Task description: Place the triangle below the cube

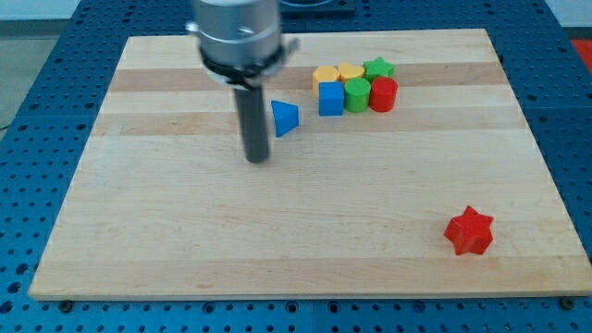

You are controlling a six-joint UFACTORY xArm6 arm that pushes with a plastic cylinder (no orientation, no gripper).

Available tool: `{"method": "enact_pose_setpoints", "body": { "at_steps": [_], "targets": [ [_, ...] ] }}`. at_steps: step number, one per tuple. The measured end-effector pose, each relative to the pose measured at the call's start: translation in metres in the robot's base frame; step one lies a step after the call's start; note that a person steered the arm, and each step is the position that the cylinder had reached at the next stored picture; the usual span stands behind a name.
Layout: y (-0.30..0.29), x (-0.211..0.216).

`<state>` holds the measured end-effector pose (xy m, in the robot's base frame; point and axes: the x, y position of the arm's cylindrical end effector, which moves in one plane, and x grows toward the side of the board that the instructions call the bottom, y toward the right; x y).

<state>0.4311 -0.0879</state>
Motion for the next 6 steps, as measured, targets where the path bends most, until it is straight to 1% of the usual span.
{"method": "enact_pose_setpoints", "body": {
  "at_steps": [1, 2, 3, 4, 5, 6],
  "targets": [
    [-0.032, -0.042],
    [-0.017, -0.064],
    [0.043, -0.047],
    [0.106, 0.004],
    [0.146, 0.035],
    [0.106, 0.035]
  ]
}}
